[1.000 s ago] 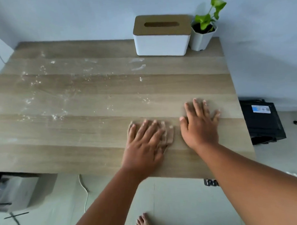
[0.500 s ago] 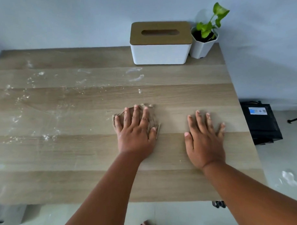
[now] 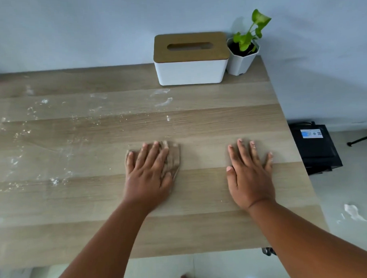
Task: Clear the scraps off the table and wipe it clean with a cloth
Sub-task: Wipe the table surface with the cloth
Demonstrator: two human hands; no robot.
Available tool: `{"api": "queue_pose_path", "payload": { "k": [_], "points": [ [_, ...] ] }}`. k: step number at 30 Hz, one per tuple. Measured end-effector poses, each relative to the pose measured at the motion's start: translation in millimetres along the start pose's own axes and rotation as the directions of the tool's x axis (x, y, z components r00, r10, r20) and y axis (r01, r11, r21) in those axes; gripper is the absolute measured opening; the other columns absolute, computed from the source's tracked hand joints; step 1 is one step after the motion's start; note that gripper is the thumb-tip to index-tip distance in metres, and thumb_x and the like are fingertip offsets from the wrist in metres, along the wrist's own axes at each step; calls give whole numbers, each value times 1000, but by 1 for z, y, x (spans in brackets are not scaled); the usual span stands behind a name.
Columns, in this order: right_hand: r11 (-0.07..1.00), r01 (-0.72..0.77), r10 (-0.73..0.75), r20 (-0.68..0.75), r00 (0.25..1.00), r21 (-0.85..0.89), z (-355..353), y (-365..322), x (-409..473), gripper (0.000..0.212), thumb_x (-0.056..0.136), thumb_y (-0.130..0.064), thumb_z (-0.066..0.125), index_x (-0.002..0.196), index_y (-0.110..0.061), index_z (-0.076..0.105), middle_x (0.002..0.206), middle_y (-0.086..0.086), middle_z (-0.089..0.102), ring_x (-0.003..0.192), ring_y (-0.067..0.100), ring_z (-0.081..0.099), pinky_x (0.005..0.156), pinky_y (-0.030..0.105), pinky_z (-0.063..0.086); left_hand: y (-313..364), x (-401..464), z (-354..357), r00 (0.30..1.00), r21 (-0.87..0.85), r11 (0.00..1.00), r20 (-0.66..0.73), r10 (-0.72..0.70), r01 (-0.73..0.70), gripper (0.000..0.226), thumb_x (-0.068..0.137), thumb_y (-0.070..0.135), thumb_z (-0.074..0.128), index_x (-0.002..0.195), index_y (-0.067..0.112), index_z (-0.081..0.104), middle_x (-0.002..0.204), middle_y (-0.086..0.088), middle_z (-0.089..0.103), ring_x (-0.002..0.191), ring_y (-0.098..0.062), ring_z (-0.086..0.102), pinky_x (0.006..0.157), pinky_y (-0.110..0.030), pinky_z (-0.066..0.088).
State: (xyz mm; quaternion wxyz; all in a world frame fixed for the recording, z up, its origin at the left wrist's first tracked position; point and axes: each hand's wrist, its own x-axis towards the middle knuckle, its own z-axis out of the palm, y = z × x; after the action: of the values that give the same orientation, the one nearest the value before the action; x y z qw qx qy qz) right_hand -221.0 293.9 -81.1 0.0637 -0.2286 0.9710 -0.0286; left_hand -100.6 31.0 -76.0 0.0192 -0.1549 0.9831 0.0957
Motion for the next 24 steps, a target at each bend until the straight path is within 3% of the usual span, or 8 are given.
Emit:
{"api": "queue_pose_path", "payload": {
  "k": [2, 4, 7, 10, 16, 20, 24],
  "points": [
    [1000, 2, -2, -9, 1000, 4, 1, 0, 1, 63, 101, -46, 17, 163, -31, 16, 173, -4, 0, 159, 26, -5, 123, 68, 3, 21, 29, 2, 994, -9, 994, 18, -106, 106, 78, 90, 56, 24, 163, 33, 13, 172, 6, 5, 159, -19, -7, 126, -54, -6],
    [1000, 6, -6, -18, 1000, 12, 2, 1, 1, 62, 102, -45, 19, 162, -31, 18, 173, -3, 3, 160, 26, -3, 123, 68, 2, 45, 47, 6, 997, -21, 997, 35, -69, 70, 79, 89, 56, 21, 163, 32, 10, 171, 9, 5, 158, -18, -7, 125, -54, -9],
    [1000, 4, -4, -20, 1000, 8, 3, 3, 1, 62, 101, -44, 20, 162, -32, 20, 173, -4, 6, 160, 26, -1, 123, 68, 2, 78, 39, 10, 988, -42, 988, 43, 150, -149, 76, 89, 52, 27, 162, 32, 20, 170, 9, 19, 159, -19, 4, 126, -55, -1],
    [1000, 1, -1, -14, 1000, 11, 4, 5, 1, 63, 99, -43, 16, 161, -34, 20, 173, -6, 6, 160, 25, 0, 123, 67, 4, 96, -3, 16, 925, -98, 920, -2, 381, -379, 71, 87, 44, 42, 156, 28, 40, 164, 5, 34, 157, -24, 19, 122, -62, 15],
    [1000, -1, 1, -4, 1000, 4, 3, 6, 0, 61, 101, -42, 17, 162, -35, 16, 172, -7, 2, 159, 24, -3, 123, 67, 5, 59, -102, 26, 822, -122, 816, 1, 569, -565, 82, 79, 32, 61, 158, 28, 36, 167, 8, 28, 157, -24, 20, 120, -64, 24],
    [1000, -15, 15, 1, 1000, 9, -2, 1, 0, 61, 103, -45, 17, 162, -33, 20, 173, -5, 4, 160, 24, -3, 123, 67, 3, 3, -87, 5, 884, -77, 883, 23, 466, -463, 76, 84, 35, 59, 157, 26, 38, 167, 4, 29, 157, -25, 21, 119, -64, 25],
    [999, -29, 28, 26, 999, 32, -5, -2, 0, 61, 104, -48, 24, 162, -33, 19, 173, -5, 3, 160, 24, -5, 123, 67, 2, -24, -27, -7, 989, 1, 990, -34, 143, -143, 72, 89, 49, 46, 156, 24, 39, 165, -2, 34, 156, -25, 21, 123, -59, 19]
  ]
}}
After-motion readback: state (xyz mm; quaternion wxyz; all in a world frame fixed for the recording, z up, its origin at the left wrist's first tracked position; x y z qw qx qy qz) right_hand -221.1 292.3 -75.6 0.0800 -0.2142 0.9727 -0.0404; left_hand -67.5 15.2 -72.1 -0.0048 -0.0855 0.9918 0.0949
